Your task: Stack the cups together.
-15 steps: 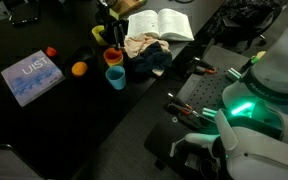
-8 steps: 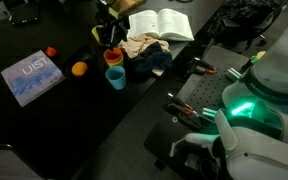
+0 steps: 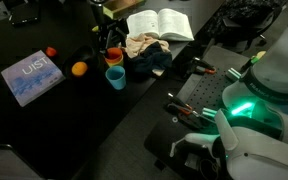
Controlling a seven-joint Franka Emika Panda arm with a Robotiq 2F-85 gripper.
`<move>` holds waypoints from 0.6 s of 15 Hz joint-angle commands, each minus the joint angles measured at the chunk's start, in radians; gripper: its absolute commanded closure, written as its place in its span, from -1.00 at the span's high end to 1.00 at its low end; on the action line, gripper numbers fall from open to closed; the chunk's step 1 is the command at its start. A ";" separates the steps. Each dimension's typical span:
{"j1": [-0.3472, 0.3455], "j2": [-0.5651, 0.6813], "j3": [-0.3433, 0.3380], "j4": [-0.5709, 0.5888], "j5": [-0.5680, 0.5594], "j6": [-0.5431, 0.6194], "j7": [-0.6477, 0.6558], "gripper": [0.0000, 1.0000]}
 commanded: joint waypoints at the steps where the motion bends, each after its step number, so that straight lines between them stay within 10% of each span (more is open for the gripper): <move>1: 0.024 -0.091 0.041 -0.056 0.068 -0.049 -0.038 1.00; 9: 0.114 -0.040 0.083 -0.068 0.003 0.032 -0.024 1.00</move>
